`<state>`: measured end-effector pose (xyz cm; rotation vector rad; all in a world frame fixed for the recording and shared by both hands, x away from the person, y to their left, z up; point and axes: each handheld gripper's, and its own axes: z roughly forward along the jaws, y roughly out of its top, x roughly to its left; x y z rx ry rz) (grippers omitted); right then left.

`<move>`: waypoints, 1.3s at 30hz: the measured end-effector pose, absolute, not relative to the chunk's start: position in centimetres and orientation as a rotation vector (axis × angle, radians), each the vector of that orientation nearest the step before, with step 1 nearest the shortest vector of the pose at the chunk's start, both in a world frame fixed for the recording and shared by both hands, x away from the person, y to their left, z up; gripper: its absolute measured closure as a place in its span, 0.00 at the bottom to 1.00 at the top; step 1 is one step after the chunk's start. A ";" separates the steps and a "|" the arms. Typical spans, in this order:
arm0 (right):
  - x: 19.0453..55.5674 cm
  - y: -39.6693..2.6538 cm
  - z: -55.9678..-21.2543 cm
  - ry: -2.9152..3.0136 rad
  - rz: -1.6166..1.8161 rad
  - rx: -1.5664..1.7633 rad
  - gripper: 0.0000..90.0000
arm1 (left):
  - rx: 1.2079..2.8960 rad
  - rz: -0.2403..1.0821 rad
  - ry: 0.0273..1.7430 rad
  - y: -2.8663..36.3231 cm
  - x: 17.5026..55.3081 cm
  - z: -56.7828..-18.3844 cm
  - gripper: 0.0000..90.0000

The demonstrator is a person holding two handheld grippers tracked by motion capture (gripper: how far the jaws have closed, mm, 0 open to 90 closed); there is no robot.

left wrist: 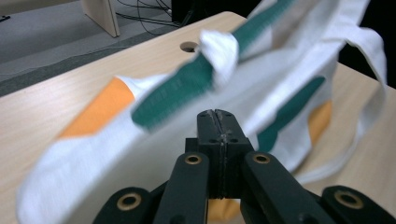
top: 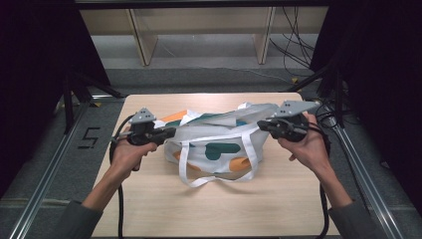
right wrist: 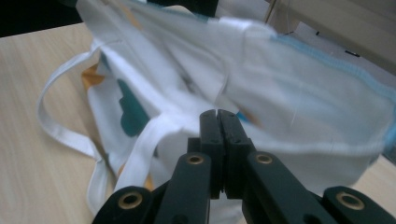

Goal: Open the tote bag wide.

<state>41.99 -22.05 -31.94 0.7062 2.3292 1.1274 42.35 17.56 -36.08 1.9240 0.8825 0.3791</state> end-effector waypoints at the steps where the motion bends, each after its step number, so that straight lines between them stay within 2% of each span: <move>1: 42.6 -21.6 -31.8 2.330 1.113 0.715 1.00 | 1.941 0.378 0.890 16.9 43.5 -35.8 0.99; 10: 47.4 -18.5 -33.0 2.407 0.920 0.764 1.00 | 1.995 0.394 0.943 14.2 48.2 -36.6 0.98; 17: 48.8 -17.8 -36.7 2.560 0.721 0.833 1.00 | 1.979 0.346 1.066 13.5 52.0 -38.4 0.99; 26: 46.2 -19.0 -40.5 2.748 0.721 0.835 1.00 | 2.008 0.324 1.214 14.7 54.7 -40.5 0.99; 29: 44.6 -19.2 -43.3 2.799 0.696 0.830 1.00 | 1.989 0.274 1.260 15.3 55.1 -42.0 0.99; 34: 43.8 -19.1 -43.8 2.799 0.697 0.810 1.00 | 2.007 0.296 1.273 15.1 55.2 -43.1 0.99; 37: 43.3 -18.8 -43.8 2.807 0.686 0.816 1.00 | 2.037 0.355 1.261 14.5 55.0 -42.8 0.99; 39: 43.7 -19.1 -42.7 2.763 0.743 0.808 1.00 | 2.094 0.384 1.180 14.5 53.9 -42.0 0.99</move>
